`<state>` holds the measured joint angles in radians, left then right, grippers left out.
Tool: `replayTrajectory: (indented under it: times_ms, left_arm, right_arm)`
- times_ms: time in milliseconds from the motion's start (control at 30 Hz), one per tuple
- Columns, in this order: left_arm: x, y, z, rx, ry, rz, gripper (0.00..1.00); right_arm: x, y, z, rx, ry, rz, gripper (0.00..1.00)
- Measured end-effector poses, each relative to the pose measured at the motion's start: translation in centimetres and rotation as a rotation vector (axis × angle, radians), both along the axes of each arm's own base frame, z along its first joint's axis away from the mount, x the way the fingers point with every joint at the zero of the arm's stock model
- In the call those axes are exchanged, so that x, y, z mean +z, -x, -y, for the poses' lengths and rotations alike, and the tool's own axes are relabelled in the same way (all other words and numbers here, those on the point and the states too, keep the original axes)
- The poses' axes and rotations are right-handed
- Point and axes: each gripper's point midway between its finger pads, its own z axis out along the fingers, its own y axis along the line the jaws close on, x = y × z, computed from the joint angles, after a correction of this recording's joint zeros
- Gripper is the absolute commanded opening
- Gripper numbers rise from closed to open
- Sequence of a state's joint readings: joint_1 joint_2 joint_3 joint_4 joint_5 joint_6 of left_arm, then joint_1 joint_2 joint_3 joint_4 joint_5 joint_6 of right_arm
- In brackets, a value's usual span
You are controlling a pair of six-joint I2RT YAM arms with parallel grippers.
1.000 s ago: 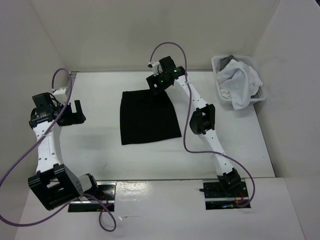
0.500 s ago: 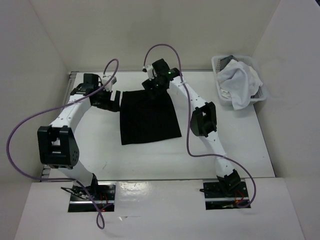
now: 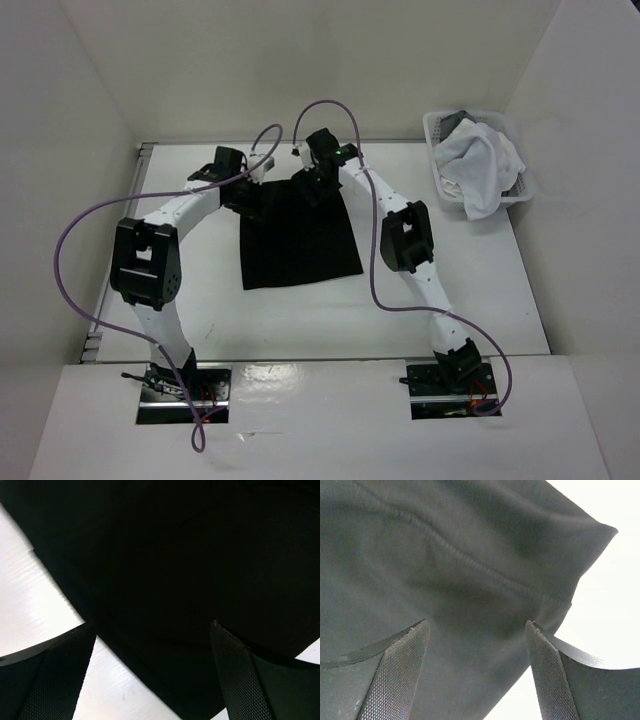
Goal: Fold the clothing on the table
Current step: Flatten the skirt out
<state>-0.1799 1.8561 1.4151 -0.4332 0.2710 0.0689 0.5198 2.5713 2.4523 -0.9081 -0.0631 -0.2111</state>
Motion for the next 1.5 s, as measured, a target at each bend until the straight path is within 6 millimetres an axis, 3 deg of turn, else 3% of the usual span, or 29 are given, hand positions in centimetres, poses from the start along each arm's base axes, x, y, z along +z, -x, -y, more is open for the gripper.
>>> replayTrajectory:
  times_ms: [233,400,633,900,1067,1267,1500]
  left_arm:
    - [-2.3,0.4,3.2,-0.054,0.004,-0.044,1.00]
    - [-3.7,0.5,3.1,-0.048,0.002,-0.062,1.00]
    - [-6.6,2.7,2.5,-0.047,-0.015,-0.133,1.00]
    - [-6.9,2.8,2.4,-0.046,-0.010,-0.105,1.00]
    - [-6.8,3.2,2.5,-0.053,-0.009,-0.092,1.00]
    - [-6.7,6.0,3.5,-0.093,-0.022,-0.146,1.00]
    - [-6.5,10.5,6.3,-0.202,-0.030,-0.219,1.00]
  right_arm:
    - [-1.3,-0.6,-0.3,-0.001,0.003,0.002,0.82]
    - [-2.4,-0.5,-0.2,0.001,0.013,-0.016,0.82]
    - [-2.9,-0.4,-0.2,0.000,0.010,-0.022,0.82]
    - [-3.0,0.2,1.0,-0.014,-0.003,-0.016,0.82]
    - [-3.1,2.1,3.5,-0.038,0.006,-0.037,0.83]
    - [-3.0,4.3,6.3,-0.069,0.035,-0.079,0.83]
    - [-3.1,5.2,7.0,-0.075,0.046,-0.086,0.83]
